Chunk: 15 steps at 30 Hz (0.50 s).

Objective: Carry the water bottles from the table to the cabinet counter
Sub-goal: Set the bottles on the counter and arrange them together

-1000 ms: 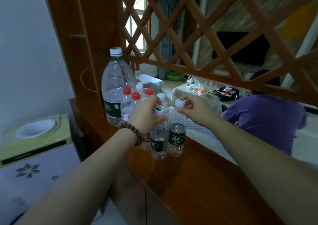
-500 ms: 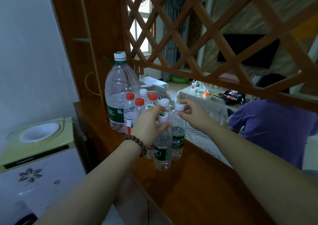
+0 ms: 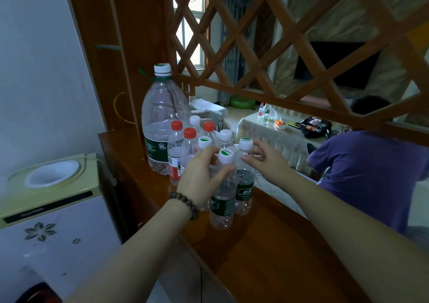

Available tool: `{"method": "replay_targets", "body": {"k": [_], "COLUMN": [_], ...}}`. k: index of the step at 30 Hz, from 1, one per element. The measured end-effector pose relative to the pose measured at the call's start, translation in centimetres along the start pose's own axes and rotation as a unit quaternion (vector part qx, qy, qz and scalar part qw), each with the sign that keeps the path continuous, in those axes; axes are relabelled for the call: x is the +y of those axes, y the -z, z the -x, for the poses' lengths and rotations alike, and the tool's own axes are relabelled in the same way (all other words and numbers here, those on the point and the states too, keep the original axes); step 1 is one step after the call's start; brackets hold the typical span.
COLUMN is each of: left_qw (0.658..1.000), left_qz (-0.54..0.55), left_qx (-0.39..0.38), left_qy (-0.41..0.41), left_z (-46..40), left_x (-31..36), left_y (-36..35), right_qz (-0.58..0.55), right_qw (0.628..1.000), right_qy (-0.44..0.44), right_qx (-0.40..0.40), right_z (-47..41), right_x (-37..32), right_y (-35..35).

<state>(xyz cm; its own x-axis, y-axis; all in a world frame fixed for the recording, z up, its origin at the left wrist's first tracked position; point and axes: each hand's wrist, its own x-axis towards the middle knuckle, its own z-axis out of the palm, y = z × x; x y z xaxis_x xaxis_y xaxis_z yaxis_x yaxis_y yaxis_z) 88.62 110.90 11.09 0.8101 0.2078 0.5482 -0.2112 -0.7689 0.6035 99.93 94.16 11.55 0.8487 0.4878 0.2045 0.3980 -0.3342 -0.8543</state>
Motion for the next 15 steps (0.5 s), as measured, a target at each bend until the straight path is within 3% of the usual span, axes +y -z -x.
{"method": "replay_targets", "body": {"k": [10,15], "left_qw": [1.0,0.995], "left_qz": [0.009,-0.01], "left_qx": [-0.001,0.08], "left_qy": [0.028,0.061], "left_z": [1.4,4.0], "left_x": [-0.5,-1.4], "left_y": [-0.3,-0.1], "right_qz": [0.005,-0.021], "right_qw": [0.999,0.999], "right_qy": [0.013,-0.003], "right_qx": [0.045,0.046], "right_z": [0.7,0.4], "right_x": [0.1,0.4], "right_y": [-1.1,-1.4]}}
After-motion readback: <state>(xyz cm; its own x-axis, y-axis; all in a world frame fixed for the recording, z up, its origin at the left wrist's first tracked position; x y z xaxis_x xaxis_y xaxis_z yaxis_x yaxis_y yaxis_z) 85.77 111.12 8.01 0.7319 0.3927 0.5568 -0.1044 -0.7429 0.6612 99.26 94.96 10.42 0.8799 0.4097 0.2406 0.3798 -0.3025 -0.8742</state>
